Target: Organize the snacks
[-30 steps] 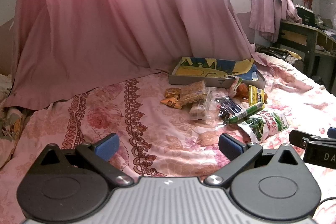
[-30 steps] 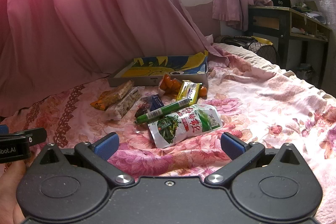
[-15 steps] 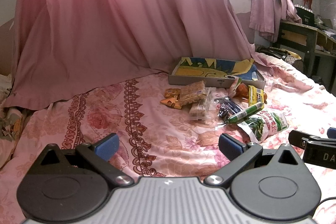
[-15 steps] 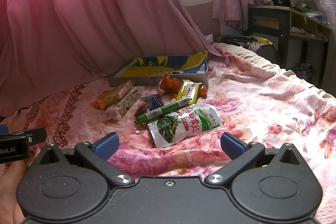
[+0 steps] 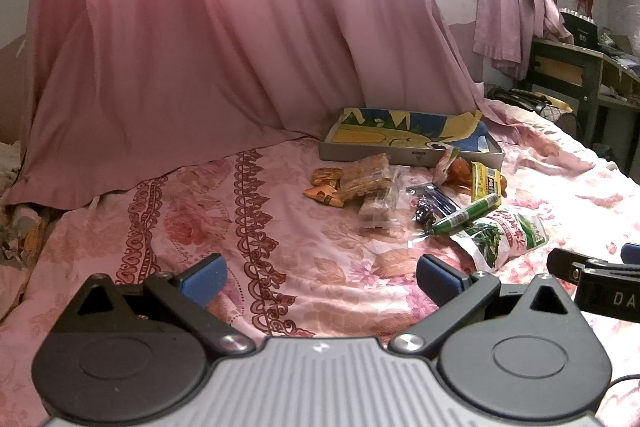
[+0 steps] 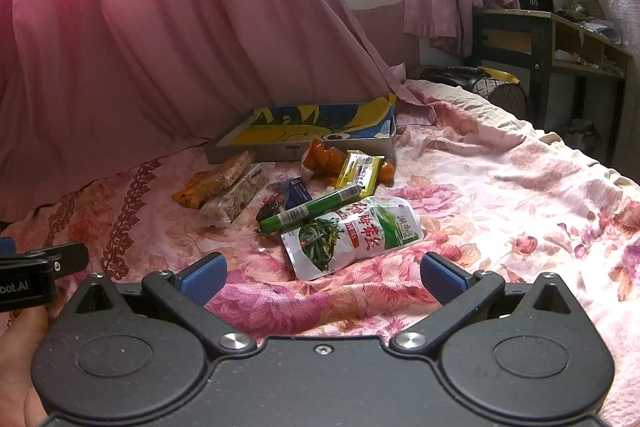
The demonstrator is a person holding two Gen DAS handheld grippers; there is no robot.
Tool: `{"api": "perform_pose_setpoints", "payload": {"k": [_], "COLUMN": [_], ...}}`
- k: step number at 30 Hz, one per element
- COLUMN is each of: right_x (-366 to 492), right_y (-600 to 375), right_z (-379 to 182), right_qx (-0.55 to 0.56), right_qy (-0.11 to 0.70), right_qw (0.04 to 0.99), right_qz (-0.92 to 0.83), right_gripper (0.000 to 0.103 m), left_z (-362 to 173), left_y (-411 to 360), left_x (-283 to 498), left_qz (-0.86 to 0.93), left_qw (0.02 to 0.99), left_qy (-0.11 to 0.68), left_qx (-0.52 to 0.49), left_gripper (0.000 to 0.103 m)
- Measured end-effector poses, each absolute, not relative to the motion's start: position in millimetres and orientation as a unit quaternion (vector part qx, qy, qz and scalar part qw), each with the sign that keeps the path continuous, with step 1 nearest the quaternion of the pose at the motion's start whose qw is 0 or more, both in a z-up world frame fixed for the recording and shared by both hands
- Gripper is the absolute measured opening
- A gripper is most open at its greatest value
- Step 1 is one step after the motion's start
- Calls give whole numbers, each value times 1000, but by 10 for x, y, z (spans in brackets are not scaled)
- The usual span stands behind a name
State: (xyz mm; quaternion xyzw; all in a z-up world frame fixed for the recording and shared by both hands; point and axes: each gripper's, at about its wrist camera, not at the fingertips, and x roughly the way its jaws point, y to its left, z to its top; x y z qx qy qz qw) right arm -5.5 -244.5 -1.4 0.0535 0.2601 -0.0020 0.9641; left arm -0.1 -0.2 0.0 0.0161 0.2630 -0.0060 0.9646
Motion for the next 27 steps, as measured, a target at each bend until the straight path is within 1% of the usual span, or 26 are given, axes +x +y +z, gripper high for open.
{"api": "perform_pose_setpoints", "payload": {"k": [15, 20, 27], "right_x": [-49, 35, 154], "right_y": [-2432, -2432, -2498], "right_z": [-11, -25, -21], "right_qx": [49, 55, 73], "right_qy": [265, 280, 304], "right_qw": [963, 958, 950], "right_qz": [-2, -11, -10], "right_gripper": [103, 102, 103], "left_z": [-31, -134, -175], "left_y": [-57, -91, -22], "left_x": [11, 64, 258], "left_qz": [-12, 5, 35], "left_qw": [964, 962, 957], "left_qy": [267, 271, 288], "left_qx": [21, 32, 21], "left_gripper": [103, 103, 103]}}
